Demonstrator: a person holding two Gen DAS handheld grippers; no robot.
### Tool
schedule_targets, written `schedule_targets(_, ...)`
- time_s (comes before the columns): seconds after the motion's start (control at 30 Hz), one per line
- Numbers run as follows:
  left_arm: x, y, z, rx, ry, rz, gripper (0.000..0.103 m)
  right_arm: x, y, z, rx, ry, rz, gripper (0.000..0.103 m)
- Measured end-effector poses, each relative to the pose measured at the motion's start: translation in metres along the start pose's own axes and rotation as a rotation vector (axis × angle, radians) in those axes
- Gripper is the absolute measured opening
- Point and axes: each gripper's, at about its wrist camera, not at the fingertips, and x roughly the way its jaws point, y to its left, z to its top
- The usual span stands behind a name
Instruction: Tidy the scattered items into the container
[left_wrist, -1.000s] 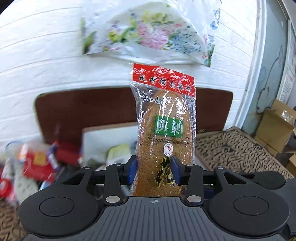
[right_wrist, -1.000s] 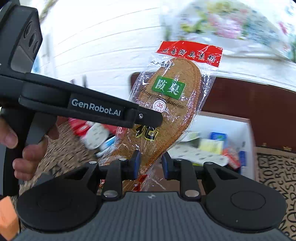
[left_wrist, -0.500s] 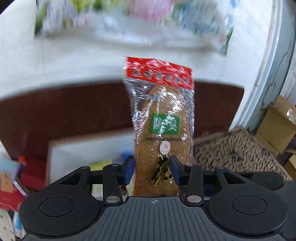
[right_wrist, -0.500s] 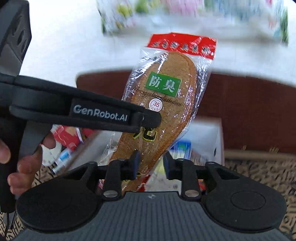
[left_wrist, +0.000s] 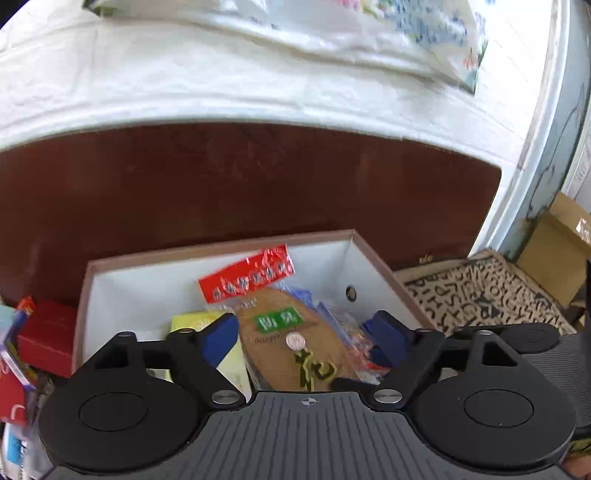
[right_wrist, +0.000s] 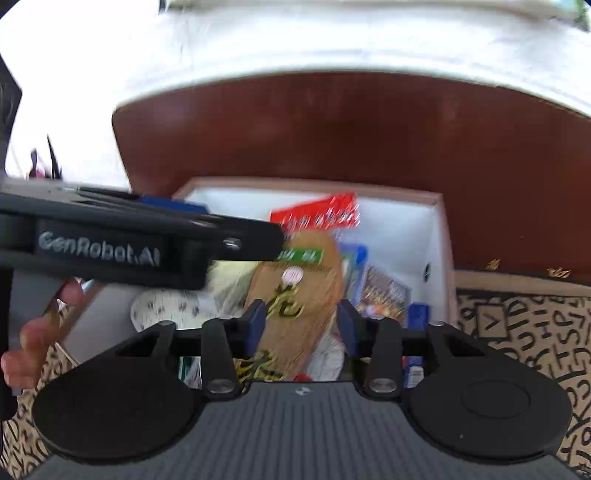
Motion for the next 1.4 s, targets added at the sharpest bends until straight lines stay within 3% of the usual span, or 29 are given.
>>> schedule_targets(0.2,-0.002,0.004,-0.013,-0.019,0.011,0.042,0.100,0.010,-0.002,-0.007,0.010,0.029,0.004,0.050)
schedule_targets(0.3,-0.003,0.008,-0.014,-0.040,0.016,0.072,0.103,0.013,0.000,-0.008,0.005,0.031,0.014,0.061)
schedule_targets(0.33,-0.003,0.010,-0.015,-0.049,0.024,0.076,0.103,0.014,0.001,-0.010,0.005,0.033,0.034,0.074)
schedule_targets(0.37,-0.003,0.011,-0.016,-0.059,0.035,0.083,0.103,0.016,0.004,-0.011,-0.003,0.044,0.061,0.094)
schedule_targets(0.4,-0.003,0.011,-0.017,-0.070,0.047,0.095,0.103,0.018,0.008,-0.012,-0.011,0.075,0.057,0.103)
schedule_targets(0.57,-0.032,0.012,-0.024,-0.109,0.032,0.151,0.103,0.011,0.024,-0.017,-0.052,0.160,-0.013,0.102)
schedule_targets(0.87,-0.127,-0.025,-0.043,-0.115,-0.134,0.253,0.103,-0.101,0.016,-0.033,0.006,-0.031,-0.005,0.103)
schedule_targets(1.0,-0.146,-0.043,-0.068,-0.120,-0.098,0.317,0.103,-0.132,0.017,-0.054,0.016,-0.055,-0.017,0.103)
schedule_targets(1.13,-0.150,-0.064,-0.099,-0.055,-0.059,0.375,0.103,-0.144,0.018,-0.077,0.025,-0.037,-0.030,0.103)
schedule_targets(1.4,-0.144,-0.086,-0.130,-0.013,0.007,0.404,0.103,-0.148,0.024,-0.104,0.027,0.007,-0.044,0.103)
